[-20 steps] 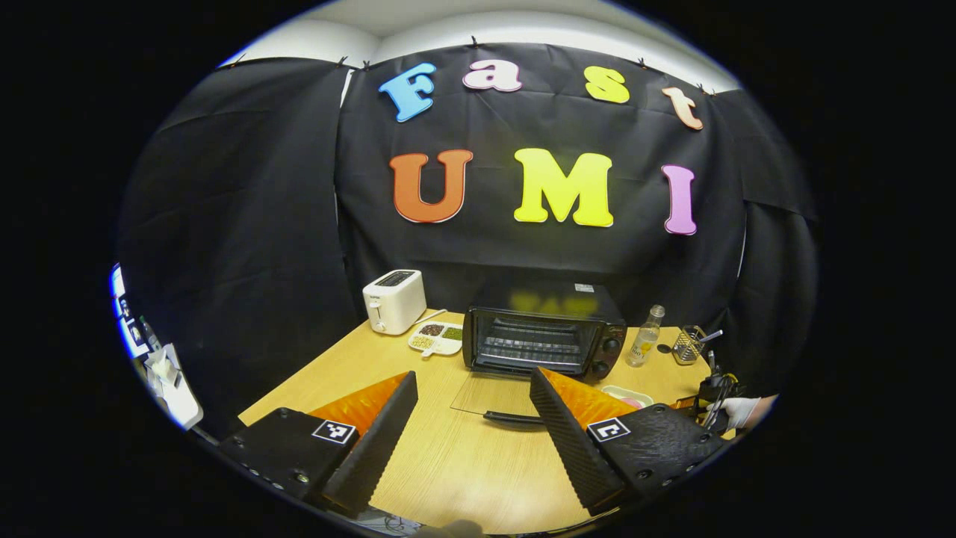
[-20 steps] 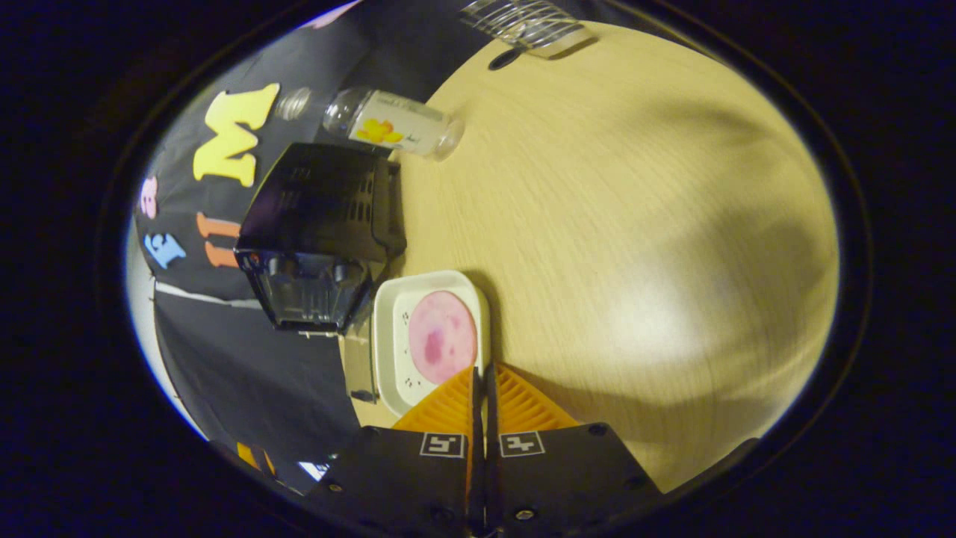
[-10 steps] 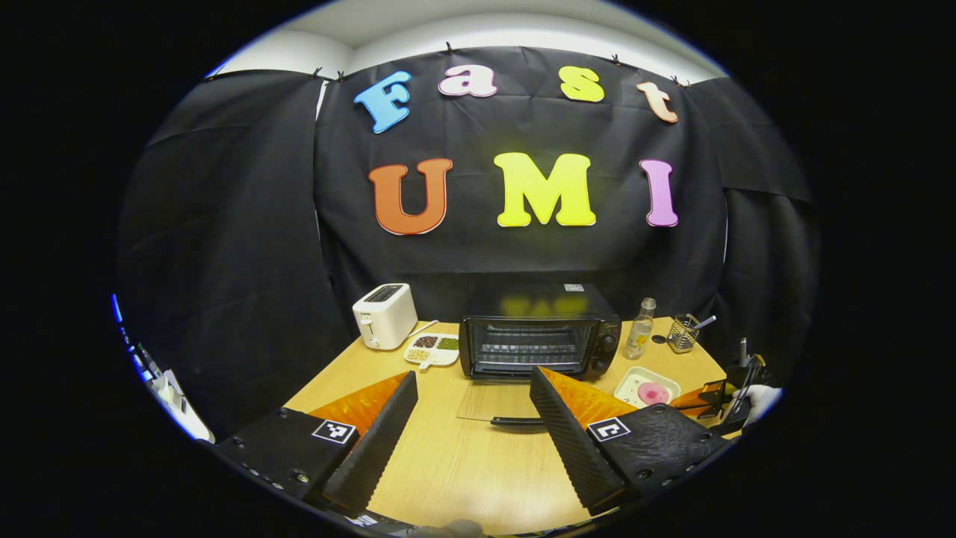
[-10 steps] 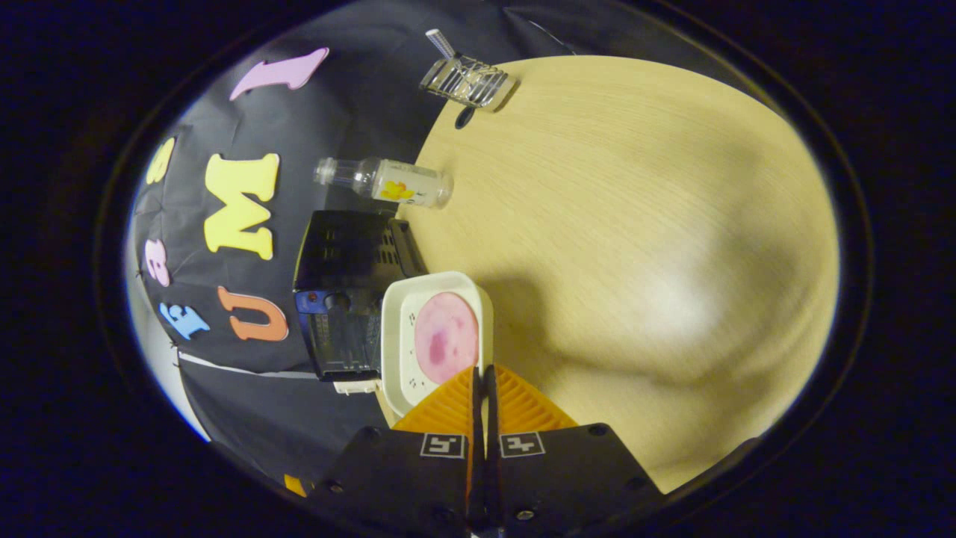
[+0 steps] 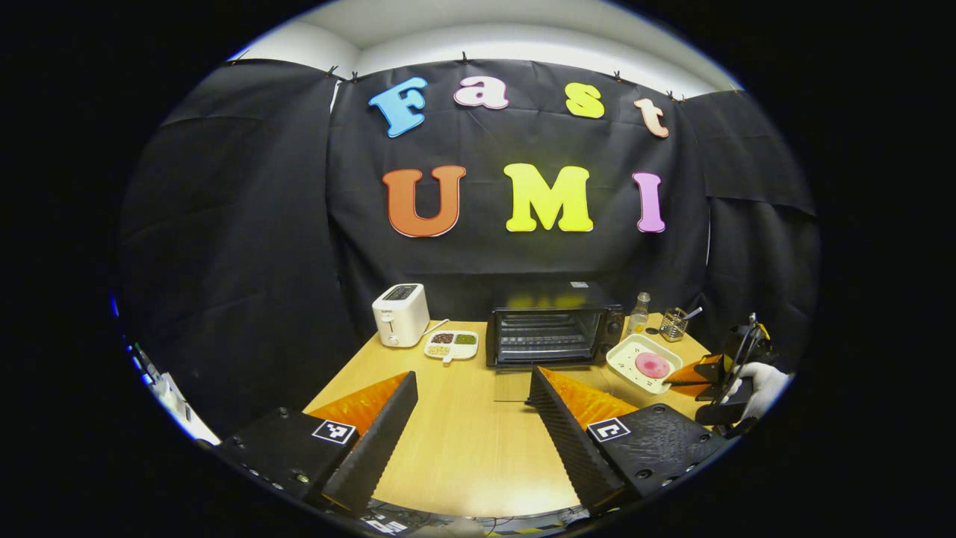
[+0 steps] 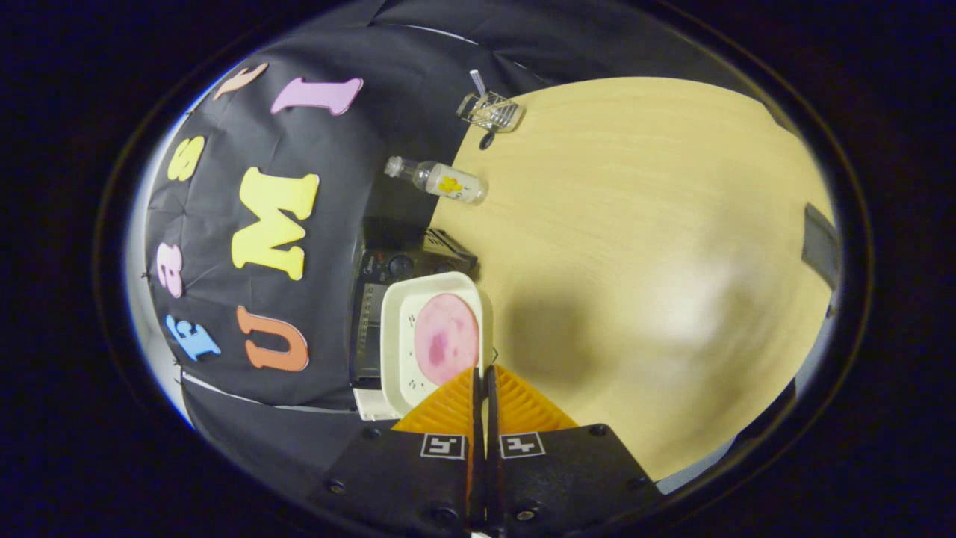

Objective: Open the electric oven with the left hand, put the food in, and close the electric oven.

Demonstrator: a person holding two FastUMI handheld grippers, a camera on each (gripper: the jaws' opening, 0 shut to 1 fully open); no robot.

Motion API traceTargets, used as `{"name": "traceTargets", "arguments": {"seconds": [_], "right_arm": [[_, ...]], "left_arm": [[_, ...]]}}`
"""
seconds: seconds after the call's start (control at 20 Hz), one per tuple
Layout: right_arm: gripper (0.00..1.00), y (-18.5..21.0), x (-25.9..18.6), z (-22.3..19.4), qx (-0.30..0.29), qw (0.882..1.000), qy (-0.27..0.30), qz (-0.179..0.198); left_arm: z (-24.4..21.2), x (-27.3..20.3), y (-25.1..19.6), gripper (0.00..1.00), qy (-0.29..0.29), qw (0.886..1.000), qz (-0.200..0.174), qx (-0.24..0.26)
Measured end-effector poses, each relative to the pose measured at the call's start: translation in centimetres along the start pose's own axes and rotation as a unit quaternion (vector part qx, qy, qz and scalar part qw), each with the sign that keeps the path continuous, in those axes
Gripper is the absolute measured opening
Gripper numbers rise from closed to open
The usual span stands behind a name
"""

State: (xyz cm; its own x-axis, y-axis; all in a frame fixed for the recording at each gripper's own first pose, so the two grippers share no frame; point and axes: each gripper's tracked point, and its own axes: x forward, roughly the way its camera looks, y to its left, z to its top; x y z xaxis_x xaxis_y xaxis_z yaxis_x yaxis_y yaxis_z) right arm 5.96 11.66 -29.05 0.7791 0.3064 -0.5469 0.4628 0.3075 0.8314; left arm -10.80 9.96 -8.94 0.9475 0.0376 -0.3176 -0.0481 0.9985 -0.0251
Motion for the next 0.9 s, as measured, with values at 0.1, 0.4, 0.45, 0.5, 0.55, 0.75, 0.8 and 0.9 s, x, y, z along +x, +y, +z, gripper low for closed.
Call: {"name": "traceTargets", "arguments": {"seconds": [0.1,0.4,0.45,0.5,0.55,0.75,0.8,0.9], "right_arm": [[0.04,0.1,0.7,-3.6,0.001,1.0,0.011,-0.012],[0.04,2.3,5.0,-9.7,-0.023,0.999,0.026,-0.02],[0.04,2.9,6.0,-10.2,-0.03,0.999,0.03,-0.022],[0.04,3.4,6.9,-10.6,-0.035,0.999,0.032,-0.022],[0.04,3.9,7.9,-11.0,-0.039,0.998,0.035,-0.024],[0.04,5.7,12.0,-10.4,-0.026,0.998,0.042,-0.025],[0.04,6.1,13.0,-9.8,-0.024,0.999,0.04,-0.027],[0.04,7.0,15.0,-8.5,-0.024,0.999,0.034,-0.03]], "left_arm": [[-0.2,-1.0,1.8,0.97,0.003,1.0,0.004,-0.001],[0.4,-1.8,5.1,0.96,-0.004,1.0,0.029,0.006],[0.6,-1.7,5.7,0.96,-0.002,0.999,0.037,0.006],[0.5,-1.4,6.2,0.96,-0.001,0.999,0.042,0.003],[0.5,-1.0,6.3,0.97,0.002,0.999,0.046,0.001],[0.7,0.2,6.9,0.97,0.01,0.998,0.06,0.012],[0.9,0.8,6.8,0.97,0.01,0.998,0.062,0.014],[1.0,2.0,6.8,0.96,0.014,0.998,0.067,0.013]]}}
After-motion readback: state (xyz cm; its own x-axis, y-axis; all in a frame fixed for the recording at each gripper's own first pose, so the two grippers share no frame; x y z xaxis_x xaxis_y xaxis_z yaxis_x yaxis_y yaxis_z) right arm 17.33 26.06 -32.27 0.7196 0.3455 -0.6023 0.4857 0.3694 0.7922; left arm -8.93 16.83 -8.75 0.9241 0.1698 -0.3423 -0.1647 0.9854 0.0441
